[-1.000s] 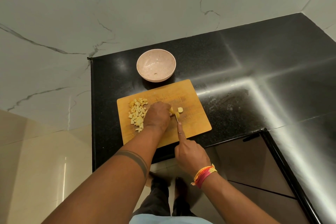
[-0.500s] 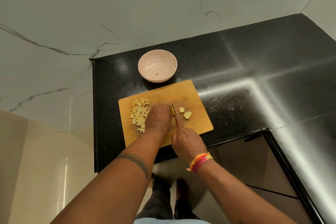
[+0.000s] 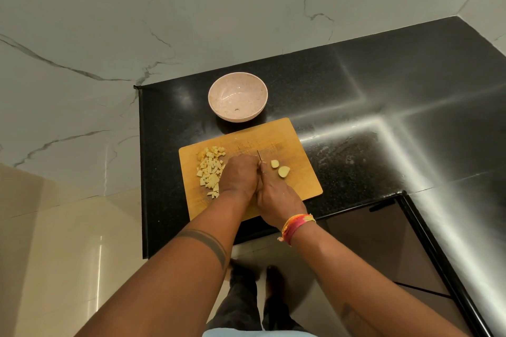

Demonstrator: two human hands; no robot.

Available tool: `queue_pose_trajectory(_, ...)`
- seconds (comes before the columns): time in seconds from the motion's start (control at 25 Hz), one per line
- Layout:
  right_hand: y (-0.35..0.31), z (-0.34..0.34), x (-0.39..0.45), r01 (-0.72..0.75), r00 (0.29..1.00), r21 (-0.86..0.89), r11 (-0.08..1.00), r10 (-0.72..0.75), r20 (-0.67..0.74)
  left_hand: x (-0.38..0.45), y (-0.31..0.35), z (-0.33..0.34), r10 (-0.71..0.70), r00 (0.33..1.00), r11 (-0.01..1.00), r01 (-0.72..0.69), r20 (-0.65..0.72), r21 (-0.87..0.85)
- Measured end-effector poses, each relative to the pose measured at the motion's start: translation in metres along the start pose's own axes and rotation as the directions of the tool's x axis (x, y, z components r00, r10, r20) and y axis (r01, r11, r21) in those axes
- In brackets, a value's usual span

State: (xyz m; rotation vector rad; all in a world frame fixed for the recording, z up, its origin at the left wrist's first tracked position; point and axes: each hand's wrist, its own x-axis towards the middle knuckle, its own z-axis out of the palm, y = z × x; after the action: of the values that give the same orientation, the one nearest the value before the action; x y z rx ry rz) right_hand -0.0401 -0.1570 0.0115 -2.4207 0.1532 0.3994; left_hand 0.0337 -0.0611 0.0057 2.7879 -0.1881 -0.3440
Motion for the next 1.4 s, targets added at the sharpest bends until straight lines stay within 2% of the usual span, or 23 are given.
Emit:
queue_pose_trajectory(0.16,0.010,0.010,-0.034,-0.022,0.997,-0.197,0.980,0.036,0.071,-0.001,-0.001,0.000,-0.010,1.000,1.000,0.010,-0.007,-0.008)
queue_pose_trajectory(0.28,0.019,0.011,-0.051,-0.048,0.989,-0.235,0.971,0.078,0.122,0.000,-0.002,0.001,-0.029,1.000,0.999,0.029,-0.012,-0.032)
queue_pose_trajectory(0.44,0.026,0.006,-0.066,-0.089,0.986,-0.197,0.976,0.115,0.124,-0.001,-0.003,0.002,-0.016,1.000,0.999,0.016,0.002,-0.036)
queue_pose_trajectory(0.76,0.003,0.001,-0.042,-0.053,0.999,-0.095,0.994,0.053,-0.001,-0.008,-0.002,0.002,-0.038,0.999,0.998,0.037,-0.018,-0.041)
queue_pose_trajectory(0.92,-0.004,0.000,-0.028,-0.034,0.999,-0.082,0.996,0.035,0.010,-0.006,-0.005,0.001,-0.075,0.997,0.994,0.074,-0.012,-0.083)
queue_pose_trajectory(1.4,0.000,0.005,-0.006,0.013,1.000,-0.086,0.996,-0.010,0.026,-0.007,-0.006,0.004,-0.058,0.997,0.992,0.052,-0.057,-0.115)
